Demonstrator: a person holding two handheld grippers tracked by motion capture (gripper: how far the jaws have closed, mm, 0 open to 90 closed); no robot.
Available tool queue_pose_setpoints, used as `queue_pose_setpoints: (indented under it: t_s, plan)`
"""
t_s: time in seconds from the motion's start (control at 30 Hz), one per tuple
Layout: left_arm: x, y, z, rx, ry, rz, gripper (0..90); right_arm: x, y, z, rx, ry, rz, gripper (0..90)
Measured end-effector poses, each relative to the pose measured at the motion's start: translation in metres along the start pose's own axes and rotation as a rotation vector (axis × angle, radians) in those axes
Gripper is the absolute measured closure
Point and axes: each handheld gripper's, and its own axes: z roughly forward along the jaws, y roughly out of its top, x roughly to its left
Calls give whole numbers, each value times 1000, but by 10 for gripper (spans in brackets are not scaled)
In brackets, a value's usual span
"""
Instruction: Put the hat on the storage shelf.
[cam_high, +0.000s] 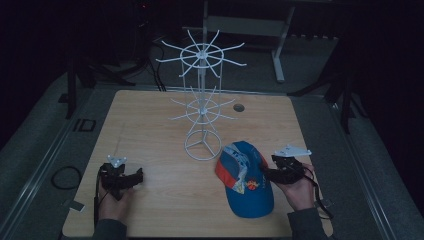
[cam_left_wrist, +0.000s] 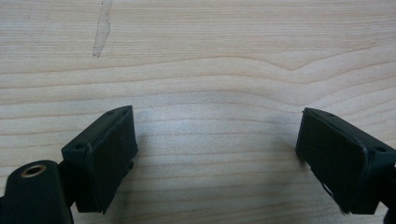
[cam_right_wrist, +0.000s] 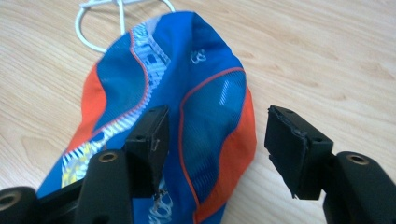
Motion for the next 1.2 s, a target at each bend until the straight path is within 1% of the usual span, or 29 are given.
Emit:
queue_pose_setpoints:
  t_s: [0.23,0.3,0.37,0.4,0.43,0.47,0.53,0.63,0.7,0.73,0.8,0.83,0.9,0.97,1.0,1.07,1.1,1.2]
  plan:
    - [0,0,0,1,-1,2,128,10,16,5,-20,24,-17,360]
    - [0,0,0,2,-2,4,128,12,20,11,1,23,-32,355]
    - [0,0,0,2,-2,5,128,13,24,20,31,28,-37,388]
    - [-1,0,0,1,-3,5,128,14,25,25,42,30,-34,393]
    - [-1,0,0,1,-3,5,128,14,25,25,42,30,-34,393]
    - [-1,0,0,1,-3,6,128,15,29,35,62,33,-29,399]
    - [-1,0,0,1,-3,6,128,15,32,43,74,36,-27,399]
    - [-1,0,0,0,-4,6,128,15,37,57,111,39,-20,395]
    - [-1,0,0,2,-5,8,128,14,40,66,139,43,-6,396]
    - [-1,0,0,2,-5,9,128,14,40,69,151,42,-2,415]
    - [-1,0,0,2,-6,9,128,11,41,78,190,75,20,447]
    - [-1,0,0,2,-6,9,128,11,42,82,208,75,25,466]
    - [-1,0,0,2,-8,11,128,10,43,89,251,76,30,549]
    - [-1,0,0,2,-9,12,128,8,44,93,269,88,26,704]
    - [-1,0,0,3,-10,14,128,7,45,93,271,93,28,782]
    - [-1,0,0,3,-11,15,128,6,47,90,250,111,26,881]
    - [-1,0,0,3,-12,15,128,5,49,87,242,121,29,888]
    - [-1,0,0,2,-13,17,128,2,54,78,224,120,-1,892]
